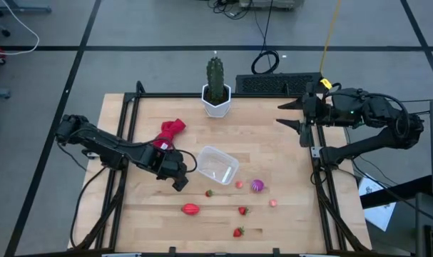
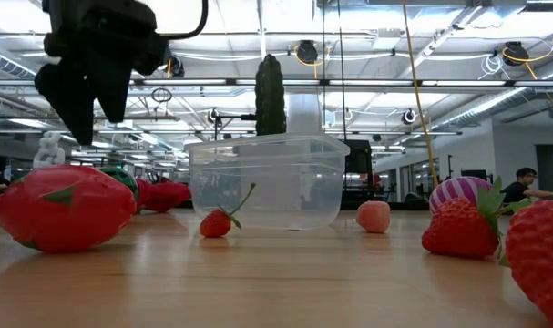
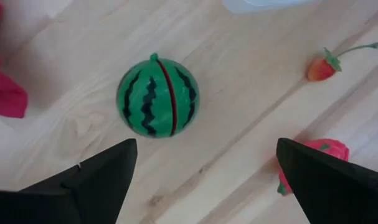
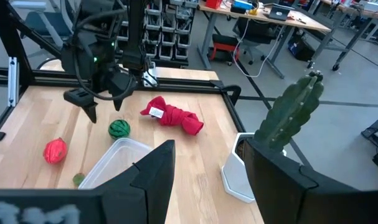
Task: Pick and placing Produce into tupperware
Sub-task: Put the green watermelon into the transparent container
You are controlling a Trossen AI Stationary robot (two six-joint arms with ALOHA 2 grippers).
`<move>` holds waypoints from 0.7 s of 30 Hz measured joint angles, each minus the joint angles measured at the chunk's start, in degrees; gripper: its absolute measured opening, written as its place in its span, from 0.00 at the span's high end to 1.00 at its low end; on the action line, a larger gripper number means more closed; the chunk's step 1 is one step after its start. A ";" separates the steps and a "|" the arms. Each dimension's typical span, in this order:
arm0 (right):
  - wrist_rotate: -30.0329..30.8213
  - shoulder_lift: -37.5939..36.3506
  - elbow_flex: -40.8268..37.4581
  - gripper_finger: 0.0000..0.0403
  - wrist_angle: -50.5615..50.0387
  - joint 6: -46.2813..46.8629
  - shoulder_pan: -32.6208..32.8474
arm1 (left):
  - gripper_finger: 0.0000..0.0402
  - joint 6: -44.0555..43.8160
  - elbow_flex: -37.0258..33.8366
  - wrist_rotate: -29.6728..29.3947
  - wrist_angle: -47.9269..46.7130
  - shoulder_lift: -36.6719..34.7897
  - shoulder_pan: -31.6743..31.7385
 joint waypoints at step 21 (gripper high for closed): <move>-0.02 0.00 0.00 0.55 0.14 0.01 0.00 | 0.02 5.18 -3.83 -4.29 5.83 0.39 0.78</move>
